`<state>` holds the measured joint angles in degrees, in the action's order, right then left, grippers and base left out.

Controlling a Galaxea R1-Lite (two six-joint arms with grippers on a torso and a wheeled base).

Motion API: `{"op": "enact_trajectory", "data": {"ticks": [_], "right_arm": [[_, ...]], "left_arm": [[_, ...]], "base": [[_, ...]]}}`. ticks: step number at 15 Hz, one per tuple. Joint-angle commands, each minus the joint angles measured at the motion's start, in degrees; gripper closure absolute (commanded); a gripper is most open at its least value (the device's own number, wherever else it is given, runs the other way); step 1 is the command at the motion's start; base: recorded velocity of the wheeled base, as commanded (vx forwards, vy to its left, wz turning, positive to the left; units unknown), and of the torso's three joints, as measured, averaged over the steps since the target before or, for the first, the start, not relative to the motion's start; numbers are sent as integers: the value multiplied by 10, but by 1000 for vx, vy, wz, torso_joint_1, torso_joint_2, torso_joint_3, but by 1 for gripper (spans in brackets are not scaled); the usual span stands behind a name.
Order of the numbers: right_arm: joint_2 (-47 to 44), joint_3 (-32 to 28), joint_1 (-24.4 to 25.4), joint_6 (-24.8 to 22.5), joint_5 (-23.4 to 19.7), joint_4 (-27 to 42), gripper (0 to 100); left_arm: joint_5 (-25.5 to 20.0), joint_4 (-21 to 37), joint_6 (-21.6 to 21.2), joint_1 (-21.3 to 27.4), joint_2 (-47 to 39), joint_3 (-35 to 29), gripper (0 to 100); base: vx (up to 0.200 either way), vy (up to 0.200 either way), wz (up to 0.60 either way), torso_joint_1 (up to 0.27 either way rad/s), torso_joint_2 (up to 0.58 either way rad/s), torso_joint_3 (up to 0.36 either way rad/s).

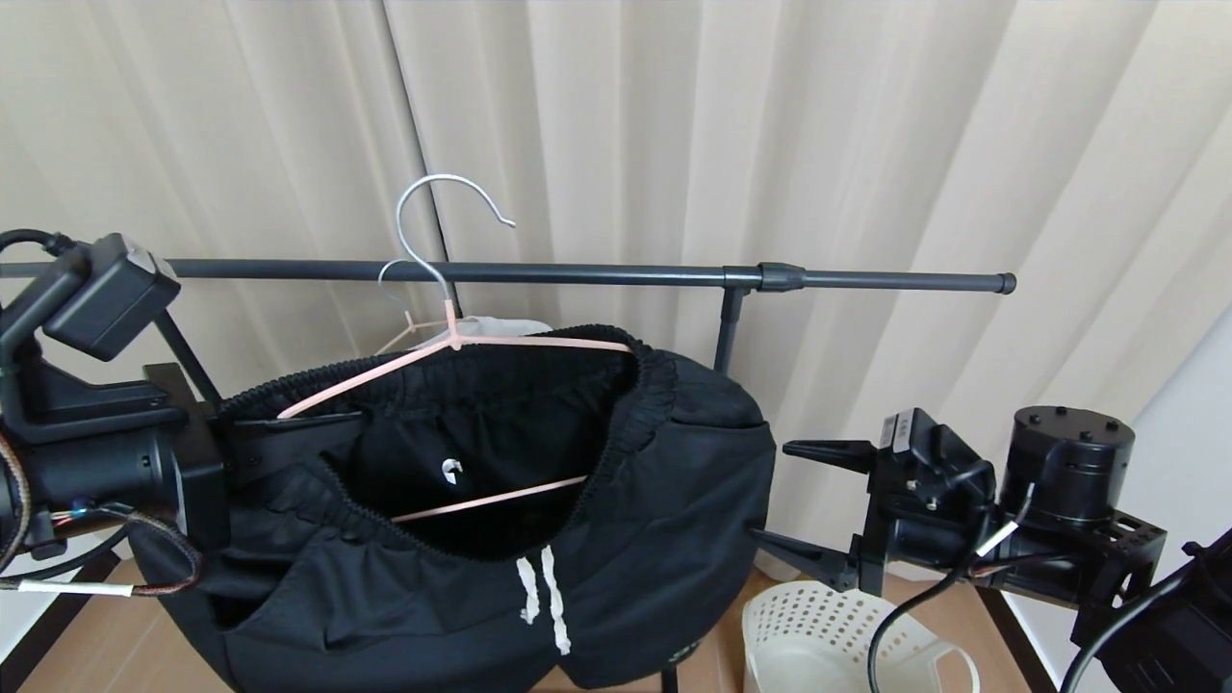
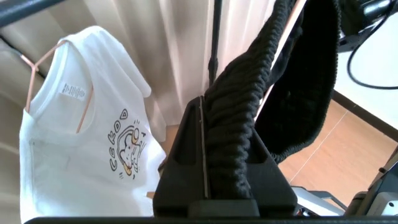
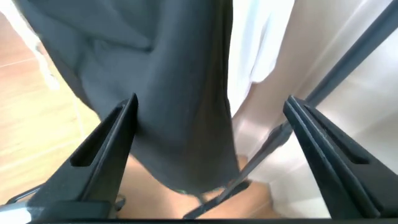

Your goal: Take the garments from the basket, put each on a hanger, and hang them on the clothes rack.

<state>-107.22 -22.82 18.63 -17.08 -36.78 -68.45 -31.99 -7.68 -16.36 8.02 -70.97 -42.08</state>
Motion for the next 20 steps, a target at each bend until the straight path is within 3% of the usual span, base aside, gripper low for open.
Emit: {"op": "enact_trajectory", "data": {"ticks": [1, 5, 8, 11, 16, 20], "right_arm": [[34, 4, 5, 1, 1, -5, 0], [60, 0, 25, 6, 16, -5, 0], [79, -10, 43, 63, 51, -5, 0], [81, -15, 44, 64, 58, -5, 0], [81, -17, 44, 64, 68, -5, 0], [81, -17, 44, 64, 70, -6, 0]], "left_arm": [[1, -1, -1, -8, -32, 3, 100], [27, -23, 0, -7, -84, 2, 100], [71, -61, 36, 2, -131, 2, 100], [127, -91, 56, 10, -173, -5, 100], [216, -108, 114, 61, -241, -61, 100], [251, -108, 131, 91, -293, -112, 100]], "base": [[0, 0, 0, 0, 0, 0], [0, 0, 0, 0, 0, 0], [0, 0, 0, 0, 0, 0], [0, 0, 0, 0, 0, 0], [0, 0, 0, 0, 0, 0], [0, 0, 0, 0, 0, 0]]}}
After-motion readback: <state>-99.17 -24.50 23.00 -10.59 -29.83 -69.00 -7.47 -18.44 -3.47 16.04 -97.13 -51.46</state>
